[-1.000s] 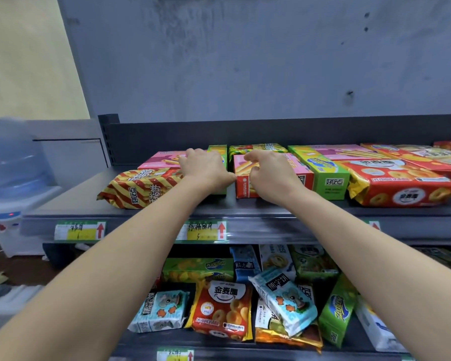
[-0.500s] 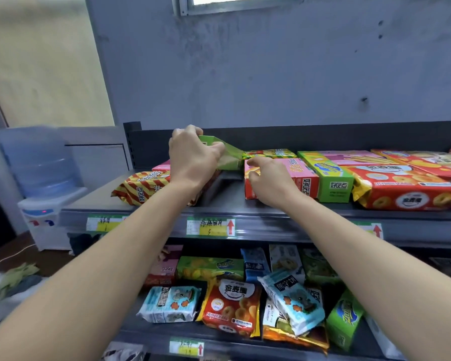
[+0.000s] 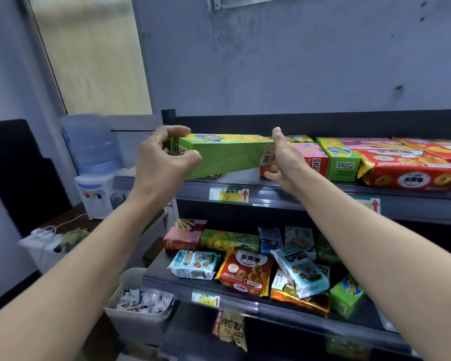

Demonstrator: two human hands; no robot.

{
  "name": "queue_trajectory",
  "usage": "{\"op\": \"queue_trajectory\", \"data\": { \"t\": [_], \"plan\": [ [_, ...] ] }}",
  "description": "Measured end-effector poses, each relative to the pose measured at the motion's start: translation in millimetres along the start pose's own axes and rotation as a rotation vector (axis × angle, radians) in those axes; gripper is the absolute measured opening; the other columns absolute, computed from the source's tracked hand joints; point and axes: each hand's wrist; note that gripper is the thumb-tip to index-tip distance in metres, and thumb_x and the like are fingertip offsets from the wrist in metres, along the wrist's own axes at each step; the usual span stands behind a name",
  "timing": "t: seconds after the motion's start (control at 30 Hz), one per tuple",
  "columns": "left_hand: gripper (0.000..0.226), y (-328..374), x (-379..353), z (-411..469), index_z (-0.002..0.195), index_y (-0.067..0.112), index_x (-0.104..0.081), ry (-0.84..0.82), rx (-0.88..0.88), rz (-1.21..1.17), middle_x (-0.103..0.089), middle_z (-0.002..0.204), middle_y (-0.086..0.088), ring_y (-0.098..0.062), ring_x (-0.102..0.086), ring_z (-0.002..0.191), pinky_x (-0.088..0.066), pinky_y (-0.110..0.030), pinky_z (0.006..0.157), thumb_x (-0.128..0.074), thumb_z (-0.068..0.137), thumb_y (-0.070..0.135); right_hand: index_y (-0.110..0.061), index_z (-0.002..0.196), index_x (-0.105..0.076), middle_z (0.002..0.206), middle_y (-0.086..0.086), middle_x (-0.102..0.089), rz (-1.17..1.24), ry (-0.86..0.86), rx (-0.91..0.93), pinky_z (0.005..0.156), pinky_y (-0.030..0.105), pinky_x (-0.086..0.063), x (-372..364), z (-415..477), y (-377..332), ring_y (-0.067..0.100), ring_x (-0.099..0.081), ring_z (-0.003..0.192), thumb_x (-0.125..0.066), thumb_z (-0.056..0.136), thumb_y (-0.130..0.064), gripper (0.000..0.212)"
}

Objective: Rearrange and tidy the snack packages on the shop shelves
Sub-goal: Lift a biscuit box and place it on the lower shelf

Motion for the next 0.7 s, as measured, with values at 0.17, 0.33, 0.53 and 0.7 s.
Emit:
{"op": "queue_trajectory", "data": {
  "t": [0.17, 0.33, 0.53, 0.7],
  "plan": [
    [0.046, -1, 24, -34, 0.105, 0.018, -0.056, -0.037, 0.0, -0.077, -0.062, 0.093, 0.009, 0.009, -0.061, 0.076, -0.047, -0.007, 0.062, -0.055, 0.06, 0.007, -0.014, 0.112, -0.048, 0.093, 0.004, -0.062, 0.106, 0.003, -0.087, 0.084, 0.039, -0.053, 4, -24, 6, 0.018, -0.061, 0.087, -0.047, 0.095, -0.047, 0.037],
    [0.054, -25, 51, -64, 0.108, 0.02, -0.05, -0.085, 0.135, -0.089, -0.059, 0.103, 0.007, 0.005, -0.062, 0.086, -0.049, -0.009, 0.068, -0.051, 0.057, 0.001, -0.01, 0.113, -0.05, 0.093, 0.007, -0.064, 0.066, 0.004, -0.043, 0.067, 0.035, -0.057, 5, -53, 27, 0.015, -0.063, 0.072, -0.059, 0.091, -0.023, 0.028],
    [0.063, -82, 61, -94, 0.114, 0.014, -0.047, -0.137, 0.41, -0.055, -0.058, 0.105, -0.004, -0.009, -0.058, 0.084, -0.052, -0.013, 0.059, -0.045, 0.054, -0.006, -0.008, 0.119, -0.045, 0.105, 0.012, -0.067, -0.163, -0.118, -0.146, 0.07, 0.037, -0.059, 15, -80, 78, 0.02, -0.068, 0.084, -0.066, 0.086, -0.027, 0.043],
    [0.066, -122, 42, -103, 0.116, 0.016, -0.051, -0.243, 0.522, 0.053, -0.058, 0.113, -0.01, -0.019, -0.056, 0.088, -0.046, -0.023, 0.069, -0.046, 0.052, -0.001, -0.011, 0.123, -0.042, 0.11, 0.012, -0.065, -0.267, -0.123, -0.245, 0.083, 0.041, -0.057, 31, -80, 117, 0.022, -0.067, 0.091, -0.062, 0.09, -0.029, 0.043]
  ]
}}
Point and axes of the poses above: each hand's wrist, its own z-axis towards the middle knuckle, its own x-axis out of the back of the hand, y = z × x
